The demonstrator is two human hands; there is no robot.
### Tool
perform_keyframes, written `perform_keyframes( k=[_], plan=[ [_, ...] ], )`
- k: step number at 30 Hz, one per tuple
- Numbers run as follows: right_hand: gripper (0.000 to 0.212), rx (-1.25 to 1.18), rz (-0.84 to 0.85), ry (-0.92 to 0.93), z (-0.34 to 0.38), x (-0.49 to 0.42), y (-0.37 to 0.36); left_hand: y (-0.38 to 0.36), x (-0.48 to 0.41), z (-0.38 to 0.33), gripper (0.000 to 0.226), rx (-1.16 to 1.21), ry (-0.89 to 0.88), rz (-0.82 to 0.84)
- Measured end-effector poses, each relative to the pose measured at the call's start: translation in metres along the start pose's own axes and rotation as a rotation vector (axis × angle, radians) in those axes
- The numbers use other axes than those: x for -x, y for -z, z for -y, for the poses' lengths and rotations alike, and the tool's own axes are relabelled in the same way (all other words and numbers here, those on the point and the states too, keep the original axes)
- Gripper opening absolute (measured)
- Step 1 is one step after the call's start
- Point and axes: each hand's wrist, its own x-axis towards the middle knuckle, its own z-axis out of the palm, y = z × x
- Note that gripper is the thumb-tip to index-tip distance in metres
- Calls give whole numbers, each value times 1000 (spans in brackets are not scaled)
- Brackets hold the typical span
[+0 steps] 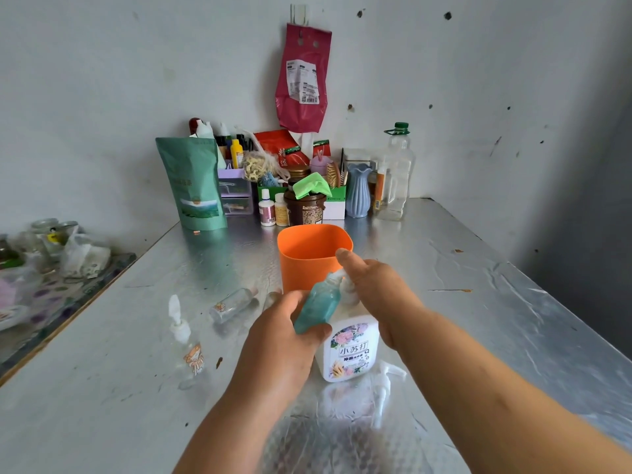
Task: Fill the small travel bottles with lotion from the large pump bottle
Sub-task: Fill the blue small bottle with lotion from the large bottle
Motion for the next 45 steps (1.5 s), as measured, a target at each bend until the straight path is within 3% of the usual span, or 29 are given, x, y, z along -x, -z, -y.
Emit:
perform_keyframes(
  k=[8, 22, 34, 40, 45],
  plan=[
    [48, -20, -59, 12, -7, -1, -8, -2, 1, 2, 37, -23, 24, -8],
    [37, -7, -9, -30, 4, 3, 0, 2, 1, -4, 37, -19, 8, -15],
    [56, 8, -75, -12, -9, 1, -7, -2, 1, 1, 37, -28, 9, -3],
    [46, 97, -5, -7, 6, 7, 0, -1, 3, -3, 34, -47, 2, -8],
    [41, 31, -4, -32, 8, 5, 1, 2, 1, -6, 36, -33, -3, -9]
  ],
)
